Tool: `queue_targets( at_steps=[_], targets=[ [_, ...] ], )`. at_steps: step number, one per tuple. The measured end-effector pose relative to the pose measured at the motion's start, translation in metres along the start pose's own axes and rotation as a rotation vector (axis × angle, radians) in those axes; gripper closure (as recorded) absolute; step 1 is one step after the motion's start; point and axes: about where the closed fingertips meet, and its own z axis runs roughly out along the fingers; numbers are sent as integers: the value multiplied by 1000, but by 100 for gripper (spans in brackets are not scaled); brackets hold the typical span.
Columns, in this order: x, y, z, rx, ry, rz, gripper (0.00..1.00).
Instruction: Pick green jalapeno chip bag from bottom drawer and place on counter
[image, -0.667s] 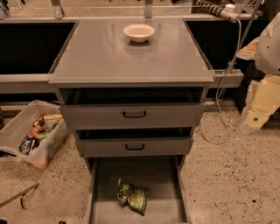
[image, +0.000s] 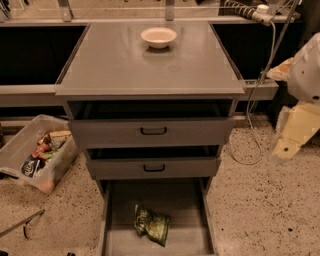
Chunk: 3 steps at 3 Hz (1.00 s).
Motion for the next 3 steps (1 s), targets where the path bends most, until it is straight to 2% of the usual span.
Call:
queue_targets(
  at_steps=[2,3],
  targets=[
    [11,49,138,-101,-198,14,0],
    [2,75,225,-157,-255,29,0]
  ],
)
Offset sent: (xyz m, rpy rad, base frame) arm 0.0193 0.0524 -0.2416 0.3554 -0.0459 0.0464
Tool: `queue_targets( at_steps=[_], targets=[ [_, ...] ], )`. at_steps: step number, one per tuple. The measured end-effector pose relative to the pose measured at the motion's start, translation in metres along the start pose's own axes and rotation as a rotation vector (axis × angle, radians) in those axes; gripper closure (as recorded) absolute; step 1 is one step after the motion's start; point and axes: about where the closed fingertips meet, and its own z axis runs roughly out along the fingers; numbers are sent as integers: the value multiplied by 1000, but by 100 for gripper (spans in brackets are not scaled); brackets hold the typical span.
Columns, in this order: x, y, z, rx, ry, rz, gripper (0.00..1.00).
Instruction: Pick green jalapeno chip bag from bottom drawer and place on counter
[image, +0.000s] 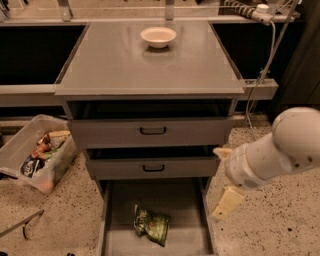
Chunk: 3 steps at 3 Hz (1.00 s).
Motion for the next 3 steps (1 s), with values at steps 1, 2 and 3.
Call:
queue_targets(
  at_steps=[1,2,3],
  targets=[
    [-1,-15,8,58,-19,7,0],
    [-1,-15,8,58,-19,7,0],
    [6,-15,29,45,-30,7,0]
  ],
)
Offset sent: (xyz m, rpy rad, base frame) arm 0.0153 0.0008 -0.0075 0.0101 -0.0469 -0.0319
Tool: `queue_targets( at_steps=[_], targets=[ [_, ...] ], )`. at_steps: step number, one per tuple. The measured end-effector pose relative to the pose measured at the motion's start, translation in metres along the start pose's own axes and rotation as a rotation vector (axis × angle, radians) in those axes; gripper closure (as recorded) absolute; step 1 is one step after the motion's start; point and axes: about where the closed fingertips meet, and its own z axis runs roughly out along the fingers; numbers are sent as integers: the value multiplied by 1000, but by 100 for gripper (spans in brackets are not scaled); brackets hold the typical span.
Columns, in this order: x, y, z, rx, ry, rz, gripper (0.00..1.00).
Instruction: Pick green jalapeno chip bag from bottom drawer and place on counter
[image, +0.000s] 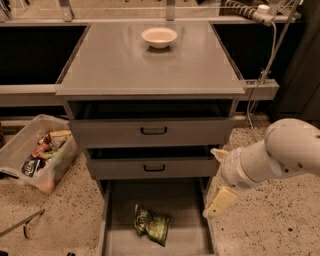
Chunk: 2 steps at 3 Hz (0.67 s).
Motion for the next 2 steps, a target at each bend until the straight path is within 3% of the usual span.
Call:
queue_targets(
  at_steps=[1,2],
  targets=[
    [17,29,73,-73,-40,12,0],
    [38,60,158,-115,-120,85,0]
  ],
)
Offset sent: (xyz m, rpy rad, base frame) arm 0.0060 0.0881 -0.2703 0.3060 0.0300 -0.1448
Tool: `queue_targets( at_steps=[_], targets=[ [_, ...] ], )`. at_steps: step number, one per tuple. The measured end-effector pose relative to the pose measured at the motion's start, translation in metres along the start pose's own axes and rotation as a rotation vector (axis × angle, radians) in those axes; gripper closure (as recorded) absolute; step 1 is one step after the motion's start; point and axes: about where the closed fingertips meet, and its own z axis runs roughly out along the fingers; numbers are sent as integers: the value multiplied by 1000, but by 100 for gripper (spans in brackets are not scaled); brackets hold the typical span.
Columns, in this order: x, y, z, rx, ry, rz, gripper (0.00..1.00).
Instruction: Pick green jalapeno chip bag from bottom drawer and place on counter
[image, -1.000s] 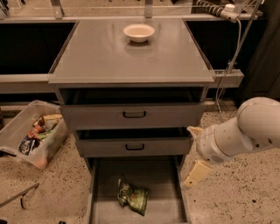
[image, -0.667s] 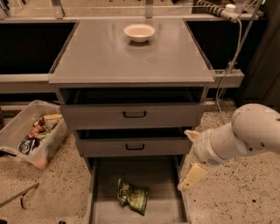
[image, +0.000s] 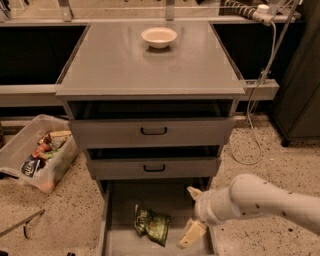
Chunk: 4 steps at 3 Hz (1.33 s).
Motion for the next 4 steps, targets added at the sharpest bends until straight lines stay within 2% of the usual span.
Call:
queue_targets(
  at_steps=[1,2,3,4],
  targets=[
    [24,5,59,18,-31,85,0],
    [24,-12,64,87,-50,95,0],
    [24,-12,64,86,-50,95,0],
    [31,-18,85,84,-99,88,0]
  ],
)
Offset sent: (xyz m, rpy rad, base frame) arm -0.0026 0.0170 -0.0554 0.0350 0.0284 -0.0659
